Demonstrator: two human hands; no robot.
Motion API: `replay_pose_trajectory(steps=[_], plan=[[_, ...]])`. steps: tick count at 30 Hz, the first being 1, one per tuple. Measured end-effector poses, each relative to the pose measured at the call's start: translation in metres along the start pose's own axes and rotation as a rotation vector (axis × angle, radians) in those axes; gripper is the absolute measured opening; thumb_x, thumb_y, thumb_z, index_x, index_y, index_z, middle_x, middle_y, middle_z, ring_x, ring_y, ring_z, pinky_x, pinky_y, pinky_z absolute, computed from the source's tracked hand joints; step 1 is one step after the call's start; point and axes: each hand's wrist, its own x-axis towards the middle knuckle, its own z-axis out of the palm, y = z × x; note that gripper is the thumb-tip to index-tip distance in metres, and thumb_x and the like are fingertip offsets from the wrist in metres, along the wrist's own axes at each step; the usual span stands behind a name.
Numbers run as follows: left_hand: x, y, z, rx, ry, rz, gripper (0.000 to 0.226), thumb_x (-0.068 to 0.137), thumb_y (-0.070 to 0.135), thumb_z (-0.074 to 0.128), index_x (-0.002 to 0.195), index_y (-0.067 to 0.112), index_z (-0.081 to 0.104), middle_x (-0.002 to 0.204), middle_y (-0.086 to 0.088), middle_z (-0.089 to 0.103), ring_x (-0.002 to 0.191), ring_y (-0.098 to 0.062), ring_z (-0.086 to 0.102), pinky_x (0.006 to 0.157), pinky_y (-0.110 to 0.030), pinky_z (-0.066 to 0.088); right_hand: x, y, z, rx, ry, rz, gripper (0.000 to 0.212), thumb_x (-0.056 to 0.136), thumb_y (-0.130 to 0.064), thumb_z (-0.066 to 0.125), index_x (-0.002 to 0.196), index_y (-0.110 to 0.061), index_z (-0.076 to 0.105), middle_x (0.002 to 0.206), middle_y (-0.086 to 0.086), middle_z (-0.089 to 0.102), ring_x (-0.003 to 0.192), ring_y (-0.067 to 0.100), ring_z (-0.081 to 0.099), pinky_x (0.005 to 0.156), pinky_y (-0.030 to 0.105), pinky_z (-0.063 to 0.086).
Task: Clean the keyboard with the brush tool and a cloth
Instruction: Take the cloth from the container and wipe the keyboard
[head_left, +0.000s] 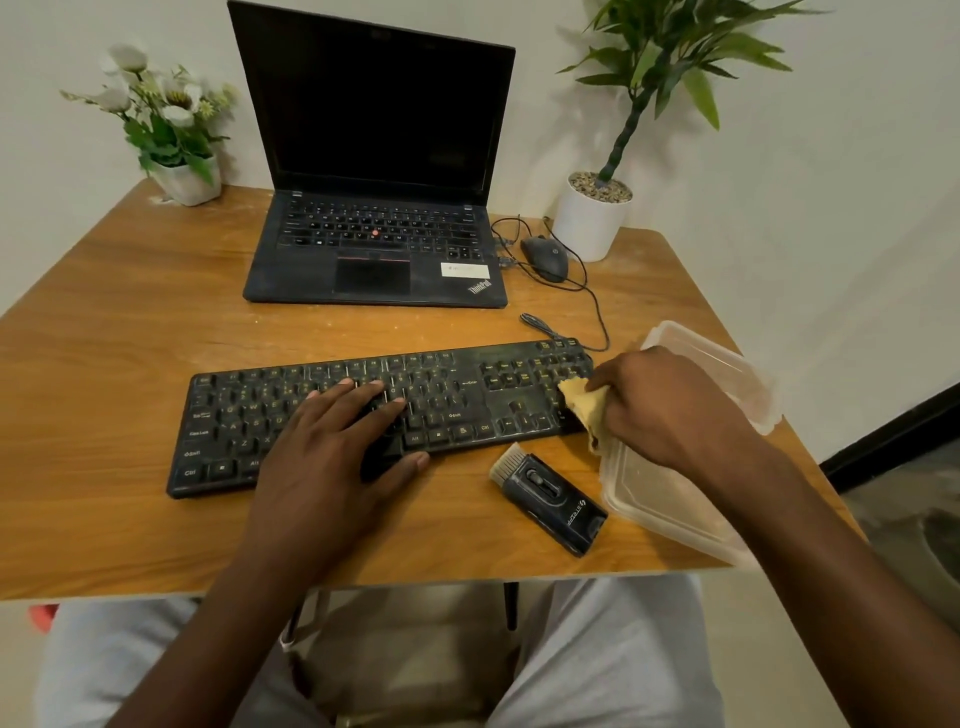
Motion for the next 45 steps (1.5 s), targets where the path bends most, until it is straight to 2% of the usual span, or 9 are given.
replay_pose_trajectory(steps=[6,15,18,22,26,29,35,38,45], plan=[[-0.001,0.000,0.000,-0.004,0.006,0.003,0.080,0.088,0.084,0.035,0.153,0.039,0.051,0.163,0.008,0.045,0.154,-0.018,0.033,0.121,-0.040,0.022,0.028,-0.016,0.006,0.056,0.028,-0.001,0.054,0.094,-0.013,0.062,0.147,-0.023,0.064,0.141,0.010,0.068,0.124,0.033,0.066,0.102,0.045,0.056],[-0.001,-0.003,0.002,-0.009,0.010,0.002,0.077,0.090,0.083,0.040,0.153,0.039,0.051,0.164,0.009,0.044,0.155,-0.018,0.030,0.125,-0.043,0.023,0.000,-0.013,-0.001,-0.025,-0.076,-0.098,0.047,0.093,-0.019,0.059,0.138,-0.027,0.072,0.136,0.006,0.072,0.120,0.027,0.068,0.097,0.045,0.058],[-0.001,-0.002,0.002,-0.013,0.012,0.001,0.077,0.090,0.083,0.040,0.153,0.040,0.050,0.164,0.009,0.043,0.156,-0.017,0.030,0.125,-0.042,0.024,0.000,-0.006,-0.011,-0.009,-0.096,-0.065,0.046,0.092,-0.021,0.054,0.132,-0.027,0.075,0.127,0.010,0.076,0.113,0.029,0.070,0.093,0.045,0.060],[0.000,0.000,0.000,-0.013,-0.005,-0.011,0.076,0.092,0.081,0.045,0.155,0.040,0.047,0.166,0.009,0.040,0.157,-0.016,0.026,0.125,-0.041,0.020,0.021,-0.005,-0.016,0.091,0.033,0.030,0.044,0.094,-0.020,0.055,0.133,-0.025,0.075,0.121,0.013,0.076,0.101,0.030,0.070,0.087,0.046,0.061],[-0.001,0.000,-0.002,-0.010,-0.004,-0.008,0.075,0.092,0.082,0.045,0.155,0.040,0.047,0.166,0.010,0.041,0.157,-0.017,0.028,0.125,-0.040,0.019,0.046,-0.018,-0.004,0.085,0.074,0.070,0.046,0.097,-0.018,0.061,0.142,-0.020,0.069,0.134,0.014,0.072,0.116,0.034,0.069,0.099,0.044,0.057],[-0.001,0.001,-0.002,-0.008,-0.010,-0.009,0.075,0.092,0.081,0.045,0.156,0.041,0.046,0.167,0.010,0.039,0.157,-0.016,0.027,0.124,-0.039,0.018,0.049,-0.031,0.007,0.069,0.009,0.087,0.042,0.096,-0.015,0.060,0.137,-0.015,0.070,0.131,0.016,0.071,0.113,0.036,0.069,0.095,0.043,0.057],[0.000,-0.001,0.000,-0.004,-0.008,-0.013,0.080,0.090,0.088,0.038,0.155,0.042,0.045,0.167,0.010,0.040,0.157,-0.018,0.029,0.124,-0.043,0.022,0.049,-0.041,0.011,0.085,-0.032,-0.044,0.042,0.096,-0.017,0.061,0.136,-0.021,0.072,0.137,0.013,0.070,0.117,0.032,0.067,0.096,0.043,0.057],[0.001,0.000,0.000,-0.005,-0.009,-0.013,0.081,0.088,0.088,0.035,0.155,0.042,0.045,0.166,0.010,0.040,0.156,-0.018,0.029,0.125,-0.045,0.026,0.058,-0.033,0.002,0.196,0.065,0.012,0.039,0.096,-0.017,0.060,0.132,-0.024,0.075,0.126,0.011,0.075,0.102,0.029,0.070,0.086,0.040,0.058],[-0.001,0.002,-0.003,-0.028,-0.004,-0.016,0.077,0.089,0.082,0.042,0.155,0.043,0.045,0.168,0.012,0.037,0.157,-0.015,0.025,0.125,-0.041,0.020,0.066,-0.068,0.016,0.117,0.007,-0.058,0.042,0.099,-0.012,0.057,0.140,-0.017,0.067,0.125,0.017,0.071,0.113,0.035,0.067,0.094,0.045,0.059]])
